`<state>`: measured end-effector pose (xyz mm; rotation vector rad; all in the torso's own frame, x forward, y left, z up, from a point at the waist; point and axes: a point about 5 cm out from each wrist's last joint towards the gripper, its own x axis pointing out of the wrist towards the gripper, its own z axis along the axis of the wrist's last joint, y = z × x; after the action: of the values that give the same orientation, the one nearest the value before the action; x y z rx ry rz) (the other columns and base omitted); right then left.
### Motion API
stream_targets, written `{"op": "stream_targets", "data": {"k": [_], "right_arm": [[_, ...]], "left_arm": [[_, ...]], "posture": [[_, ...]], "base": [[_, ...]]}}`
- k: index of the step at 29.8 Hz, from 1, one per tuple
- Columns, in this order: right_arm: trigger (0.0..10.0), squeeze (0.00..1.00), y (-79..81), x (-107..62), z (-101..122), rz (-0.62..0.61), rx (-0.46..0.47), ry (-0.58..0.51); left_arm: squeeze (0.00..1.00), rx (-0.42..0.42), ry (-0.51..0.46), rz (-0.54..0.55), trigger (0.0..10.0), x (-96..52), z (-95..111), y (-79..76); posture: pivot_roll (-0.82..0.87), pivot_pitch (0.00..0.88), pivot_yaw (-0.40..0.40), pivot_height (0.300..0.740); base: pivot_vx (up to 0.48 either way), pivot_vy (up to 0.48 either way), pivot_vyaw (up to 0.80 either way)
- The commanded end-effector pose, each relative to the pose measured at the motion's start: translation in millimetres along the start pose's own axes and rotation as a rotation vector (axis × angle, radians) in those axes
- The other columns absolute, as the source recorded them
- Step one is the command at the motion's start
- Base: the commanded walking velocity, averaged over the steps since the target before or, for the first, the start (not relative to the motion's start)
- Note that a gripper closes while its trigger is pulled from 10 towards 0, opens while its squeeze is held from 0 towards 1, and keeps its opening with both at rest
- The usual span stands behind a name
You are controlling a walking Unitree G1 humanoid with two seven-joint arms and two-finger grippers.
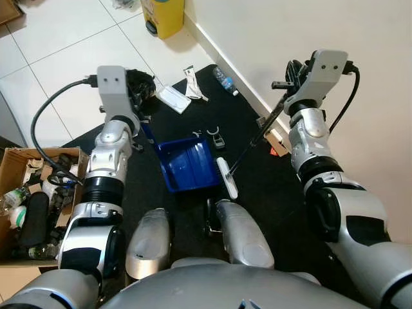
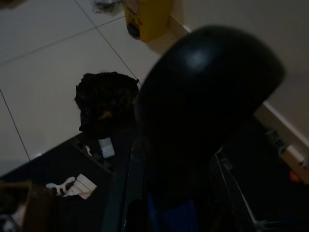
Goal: Sweep floor
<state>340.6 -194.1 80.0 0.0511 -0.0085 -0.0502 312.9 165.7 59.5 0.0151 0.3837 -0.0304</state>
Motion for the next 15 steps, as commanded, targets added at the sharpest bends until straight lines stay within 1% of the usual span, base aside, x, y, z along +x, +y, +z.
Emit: {"op": "stream_targets", "data": {"k": [1,4,6,7,9,15], "right_arm": [[10.0,0.0,-8.4,-1.2,0.7,-0.034,0.005,-0.007],[10.0,0.0,-8.8,-1.3,0.7,-0.037,0.005,-0.007],[10.0,0.0,-8.3,-1.3,0.8,-0.038,0.006,-0.008],[10.0,0.0,-8.3,-1.3,0.8,-0.038,0.006,-0.008],[10.0,0.0,-7.7,-1.5,0.4,-0.038,0.007,-0.008],[10.0,0.0,-6.5,-1.5,-0.1,-0.036,0.008,-0.007]], "left_arm": [[0.0,0.017,-0.068,0.014,10.0,2.3,11.4,-1.0],[0.0,-0.066,-0.076,-0.014,10.0,2.9,12.7,-0.1],[0.0,-0.026,-0.089,-0.032,10.0,1.9,15.6,-1.4],[0.0,-0.026,-0.089,-0.032,10.0,1.9,15.6,-1.4],[0.0,0.013,-0.094,-0.042,10.0,1.3,16.2,-2.9],[0.0,0.026,-0.098,-0.047,10.0,2.2,16.0,-3.7]], "posture": [[0.18,0.0,-0.033,0.74],[0.17,0.0,-0.033,0.74],[0.18,0.0,-0.032,0.74],[0.18,0.0,-0.032,0.74],[0.18,0.0,-0.032,0.74],[0.18,0.0,-0.03,0.74]], "base": [[0.0,0.0,0.0],[0.0,0.0,0.0],[0.0,0.0,0.0],[0.0,0.0,0.0],[0.0,0.0,0.0],[0.0,0.0,0.0]]}}
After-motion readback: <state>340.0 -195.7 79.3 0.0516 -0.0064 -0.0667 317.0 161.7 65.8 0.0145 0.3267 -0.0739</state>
